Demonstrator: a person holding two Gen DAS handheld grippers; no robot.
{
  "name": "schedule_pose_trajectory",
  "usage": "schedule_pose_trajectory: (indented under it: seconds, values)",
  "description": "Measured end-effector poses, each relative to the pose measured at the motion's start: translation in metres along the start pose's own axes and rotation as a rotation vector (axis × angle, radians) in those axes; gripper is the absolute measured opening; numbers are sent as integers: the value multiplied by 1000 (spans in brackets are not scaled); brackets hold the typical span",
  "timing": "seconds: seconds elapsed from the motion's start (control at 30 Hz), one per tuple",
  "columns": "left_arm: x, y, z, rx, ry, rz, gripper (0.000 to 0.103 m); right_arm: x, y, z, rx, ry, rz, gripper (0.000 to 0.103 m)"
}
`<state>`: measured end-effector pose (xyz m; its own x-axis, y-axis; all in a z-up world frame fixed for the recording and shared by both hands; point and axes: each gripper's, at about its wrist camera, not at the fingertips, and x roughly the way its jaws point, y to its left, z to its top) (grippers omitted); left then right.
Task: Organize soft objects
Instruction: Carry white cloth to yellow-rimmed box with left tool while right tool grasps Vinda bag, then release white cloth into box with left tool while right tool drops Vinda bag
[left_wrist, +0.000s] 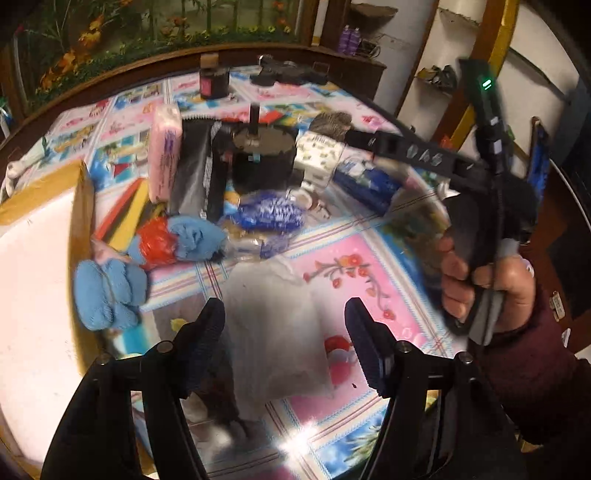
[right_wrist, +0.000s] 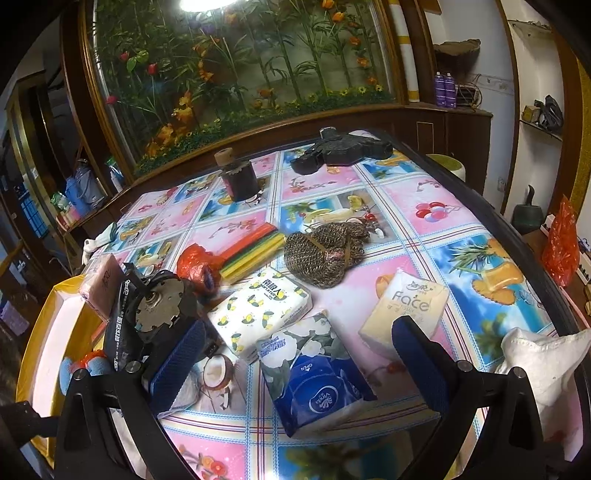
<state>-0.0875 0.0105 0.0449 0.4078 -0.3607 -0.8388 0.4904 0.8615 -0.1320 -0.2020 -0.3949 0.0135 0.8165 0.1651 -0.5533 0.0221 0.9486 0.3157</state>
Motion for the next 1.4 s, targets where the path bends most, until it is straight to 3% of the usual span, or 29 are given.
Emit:
schedule_pose_trajectory:
  seconds: [0.2, 0.27, 0.3, 0.37, 0.5, 0.63, 0.73, 0.9, 1.03, 1.07, 1.13, 1.2, 1.4]
  values:
    - [33, -12, -1, 25, 5, 108, 66, -2, 1, -1, -2, -11, 1, 102]
    - [32, -12, -2, 20, -12, 137, 35, -1, 2, -1, -5, -6, 7, 102]
    - [30, -10, -1, 7, -14, 118, 18, -1, 2, -2, -9, -4, 10, 102]
    - [22, 2, -3, -65, -26, 39, 12, -1, 4, -2, -16, -3, 19, 102]
    - [-1, 20, -13, -150, -79, -13, 11, -4, 7, -4, -13, 16, 93, 102]
    - [-30, 35, -24, -196, -155, -69, 11, -17, 15, -16, 37, 104, 270, 102]
    - [-48, 41, -32, -216, -201, -90, 11, -15, 34, -22, -8, 182, 310, 102]
    - [-74, 64, -44, -277, -258, -105, 11, 4, 76, -26, -137, 270, 231, 100]
    - [-98, 87, -57, -322, -306, -69, 11, 29, 100, -29, -113, 359, 163, 82]
    - [-102, 94, -59, -332, -316, -60, 11, 35, 103, -30, -96, 376, 158, 82]
    - [-110, 106, -65, -358, -333, -44, 11, 41, 108, -26, -85, 360, 122, 69]
    - [-114, 118, -70, -388, -344, -39, 11, 44, 111, -25, -63, 359, 129, 66]
    - [-124, 151, -79, -464, -369, -43, 11, 22, 110, -28, -79, 320, 127, 64]
